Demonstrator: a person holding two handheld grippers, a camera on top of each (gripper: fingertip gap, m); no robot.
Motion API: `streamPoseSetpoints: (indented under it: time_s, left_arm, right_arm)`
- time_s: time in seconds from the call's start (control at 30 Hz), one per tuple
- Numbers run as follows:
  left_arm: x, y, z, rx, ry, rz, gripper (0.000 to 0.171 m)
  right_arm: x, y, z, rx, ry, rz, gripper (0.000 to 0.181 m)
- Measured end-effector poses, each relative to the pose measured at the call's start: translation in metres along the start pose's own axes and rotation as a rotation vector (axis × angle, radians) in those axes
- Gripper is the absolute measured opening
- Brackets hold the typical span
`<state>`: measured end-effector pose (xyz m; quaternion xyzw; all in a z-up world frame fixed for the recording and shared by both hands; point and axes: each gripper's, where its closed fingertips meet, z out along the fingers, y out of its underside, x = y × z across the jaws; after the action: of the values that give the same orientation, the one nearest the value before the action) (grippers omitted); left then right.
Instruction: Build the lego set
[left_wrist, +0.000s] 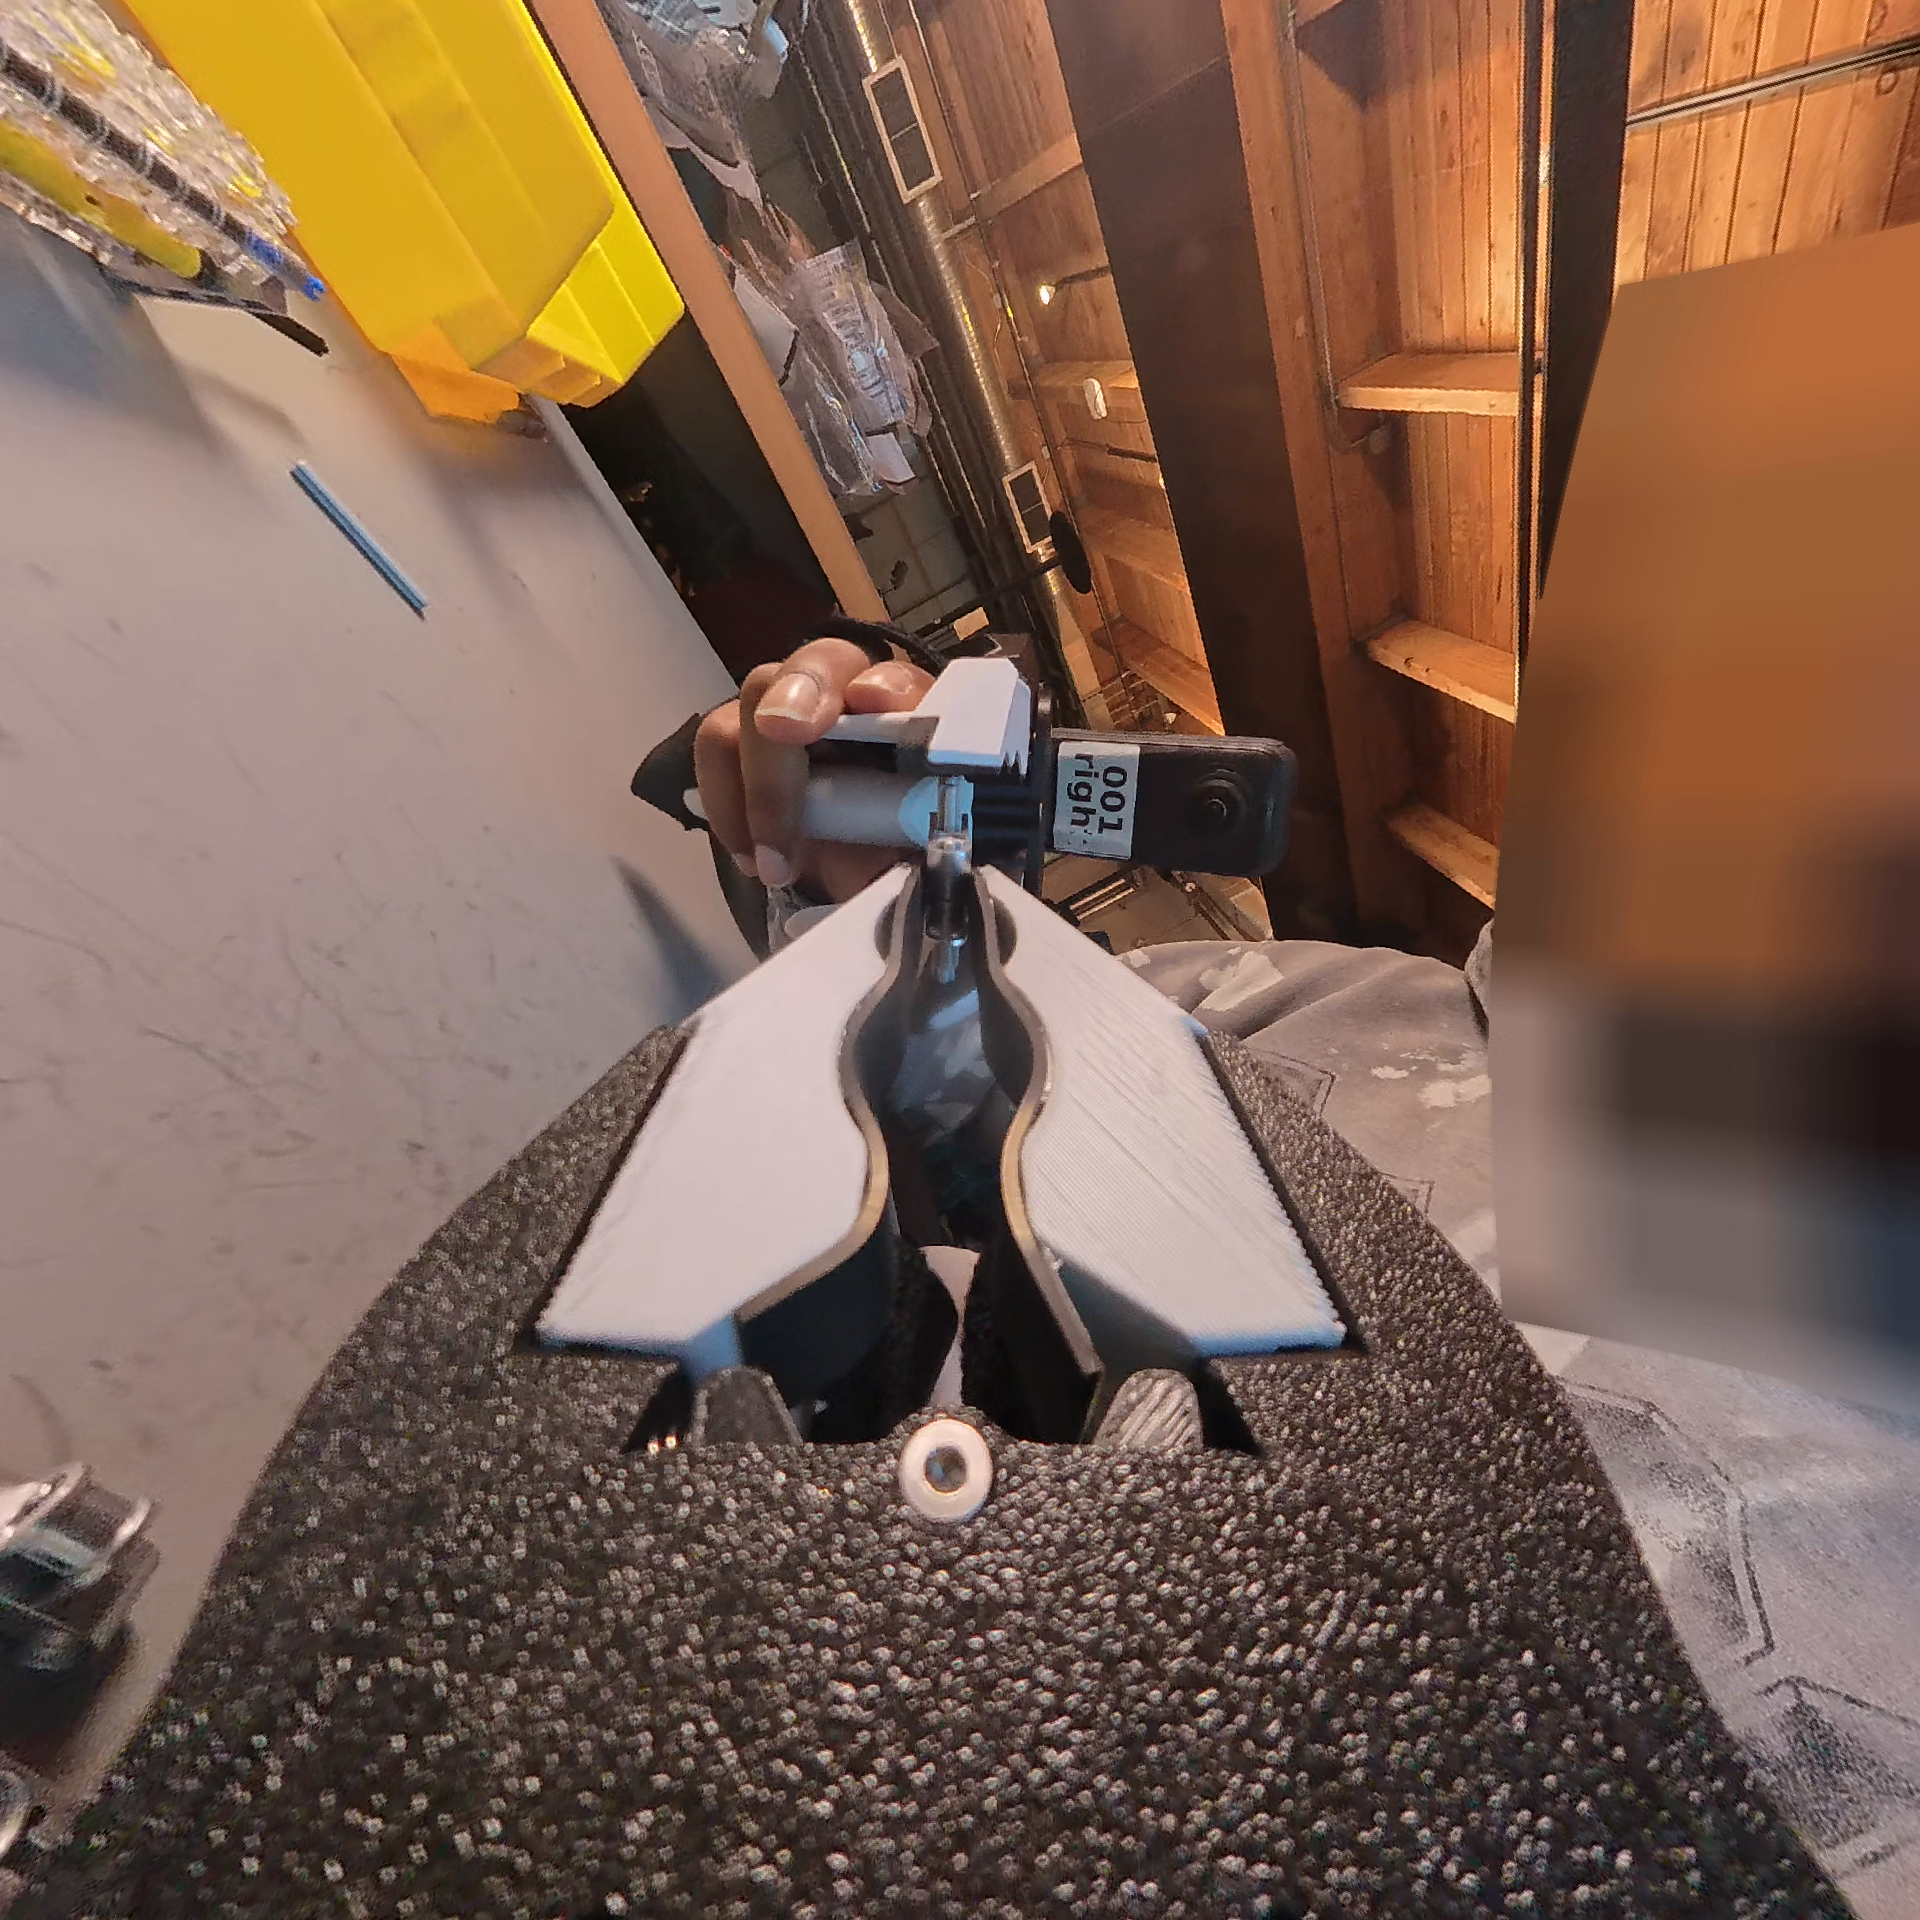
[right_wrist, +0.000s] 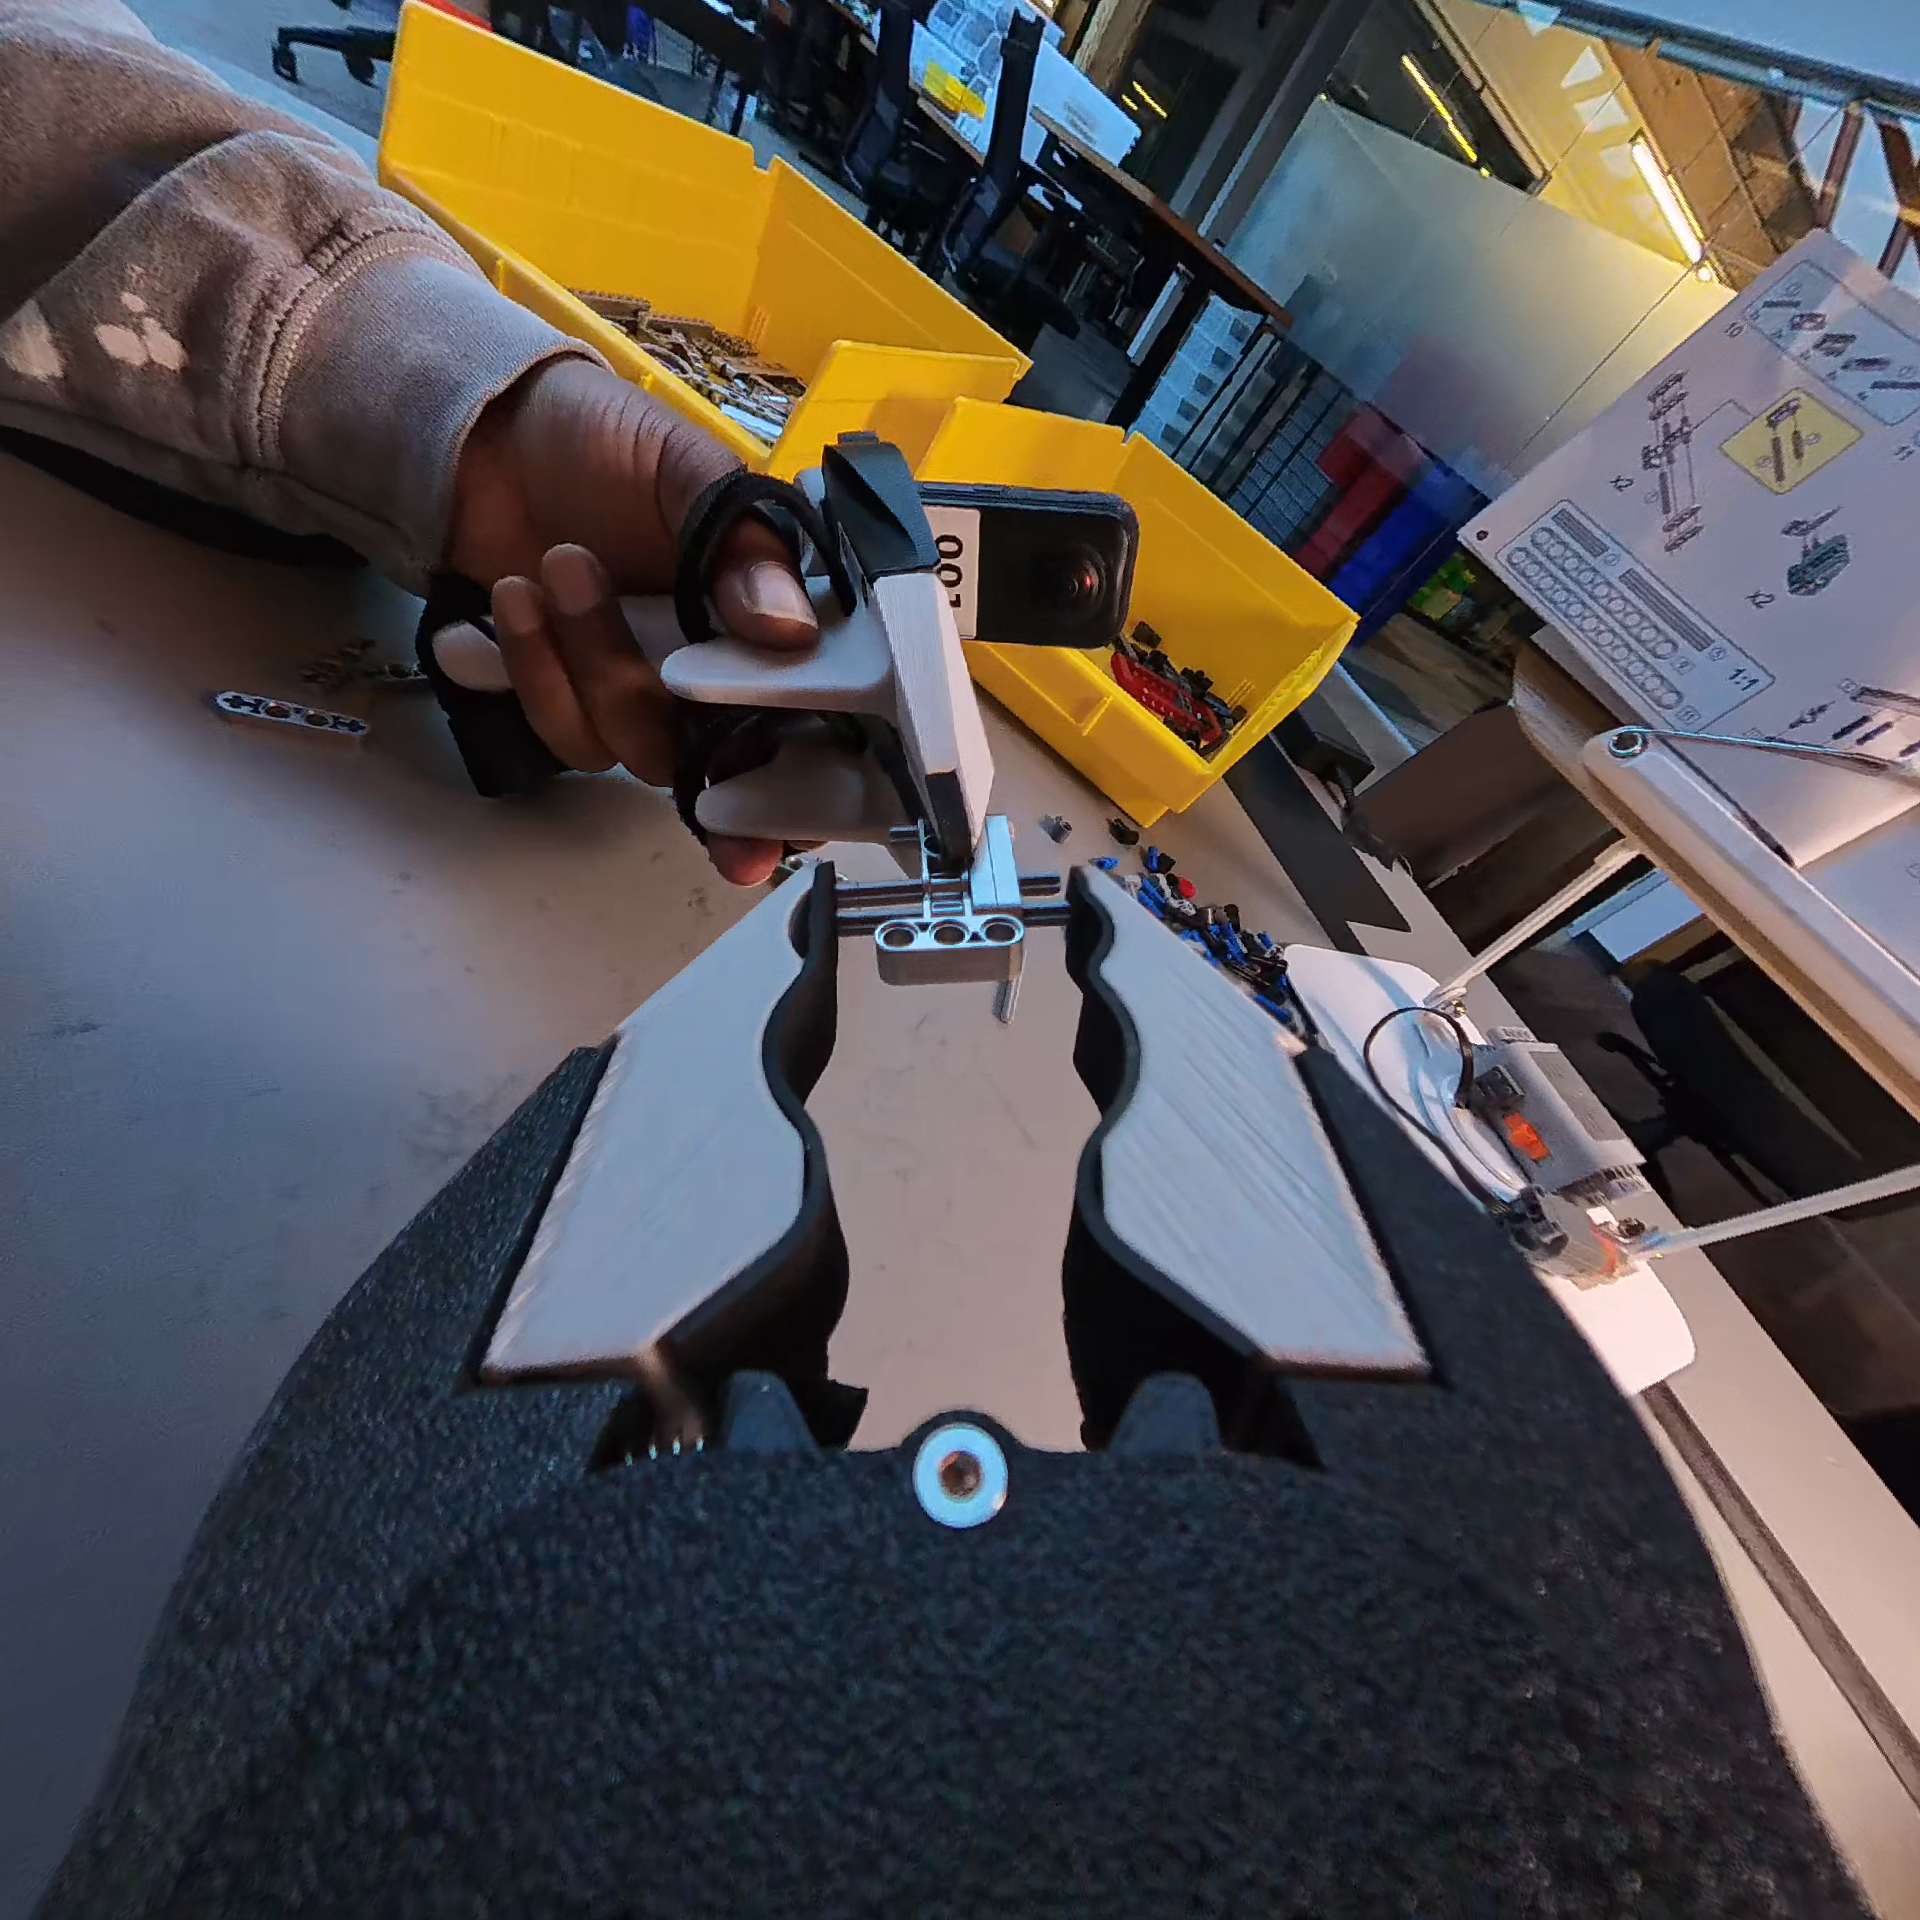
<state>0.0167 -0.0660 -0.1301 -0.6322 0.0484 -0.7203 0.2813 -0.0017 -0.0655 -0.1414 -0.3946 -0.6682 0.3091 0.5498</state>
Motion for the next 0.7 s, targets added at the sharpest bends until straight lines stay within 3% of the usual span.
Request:
streamPoseSetpoints:
  time_s: [0.7]
  left_arm:
    - [0.0026,0.0032,0.0007,-0.019,0.012,-0.005,0.006]
  right_arm:
    - [-0.002,-0.0036,-0.0017,0.018,-0.004,-0.002,0.043]
